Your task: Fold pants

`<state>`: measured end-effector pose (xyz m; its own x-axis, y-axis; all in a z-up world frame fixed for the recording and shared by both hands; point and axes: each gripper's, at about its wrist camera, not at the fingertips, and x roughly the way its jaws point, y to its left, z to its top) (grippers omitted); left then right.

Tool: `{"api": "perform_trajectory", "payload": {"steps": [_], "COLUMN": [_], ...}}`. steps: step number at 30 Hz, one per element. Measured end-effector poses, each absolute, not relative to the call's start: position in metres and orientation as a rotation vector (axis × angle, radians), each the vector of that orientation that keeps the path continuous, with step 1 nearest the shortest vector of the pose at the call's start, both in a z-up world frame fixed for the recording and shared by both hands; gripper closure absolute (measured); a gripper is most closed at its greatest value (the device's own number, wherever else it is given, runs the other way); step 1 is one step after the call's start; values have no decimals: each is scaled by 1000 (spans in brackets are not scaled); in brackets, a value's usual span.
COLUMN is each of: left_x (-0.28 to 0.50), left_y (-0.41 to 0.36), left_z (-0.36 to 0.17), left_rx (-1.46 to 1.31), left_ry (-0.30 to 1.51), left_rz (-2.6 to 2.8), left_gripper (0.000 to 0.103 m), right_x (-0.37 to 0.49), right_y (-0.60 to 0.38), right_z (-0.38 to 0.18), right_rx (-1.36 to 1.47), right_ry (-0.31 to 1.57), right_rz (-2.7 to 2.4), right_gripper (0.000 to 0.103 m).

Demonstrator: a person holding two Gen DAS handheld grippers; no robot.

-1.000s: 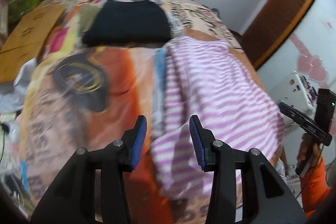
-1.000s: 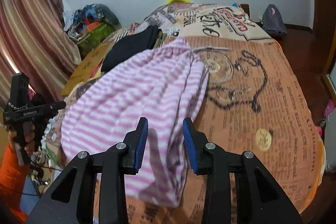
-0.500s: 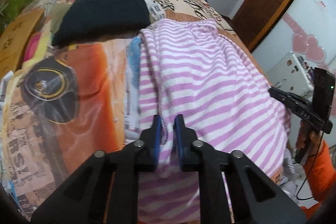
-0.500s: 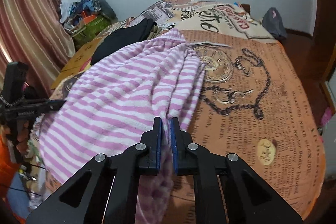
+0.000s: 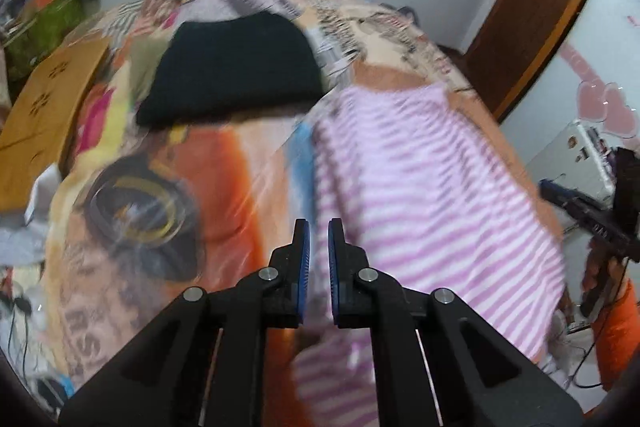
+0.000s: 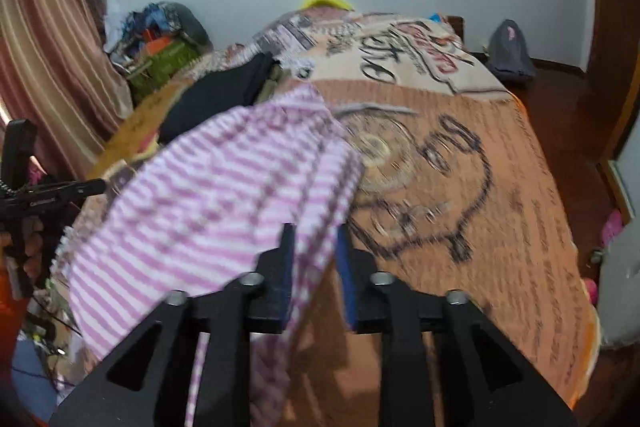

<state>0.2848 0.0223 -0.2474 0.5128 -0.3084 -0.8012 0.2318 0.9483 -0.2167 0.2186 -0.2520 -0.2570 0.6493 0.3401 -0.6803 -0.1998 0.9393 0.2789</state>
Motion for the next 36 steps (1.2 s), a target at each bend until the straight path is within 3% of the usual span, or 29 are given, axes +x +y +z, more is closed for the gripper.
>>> {"api": "perform_trajectory", "payload": {"steps": [2,16,28,32,36], "left_x": [299,365,386,387,387], "left_y": [9,-19,-16,-19,-21], "left_z": [-245,-289,-299,-300,-300], "left_rx": [-89,-110,-157,-140,-123], "left_ry": [982,1087,1110,1112,1111], "left_rz": [-368,-442,-428,-426,-418], "left_gripper": [95,94,79,79,79], "right_x": [229,288,294,292,287], "right_y": [-245,-233,-229,-223,-214], "right_z": [-255,-294,-296,-293,-284], "right_rx": [190,192,217,189,117], "right_ry": [799,908,891,866,816], "right_rz": [336,409,454,483,462], "right_gripper": [70,70,67,94,97]}}
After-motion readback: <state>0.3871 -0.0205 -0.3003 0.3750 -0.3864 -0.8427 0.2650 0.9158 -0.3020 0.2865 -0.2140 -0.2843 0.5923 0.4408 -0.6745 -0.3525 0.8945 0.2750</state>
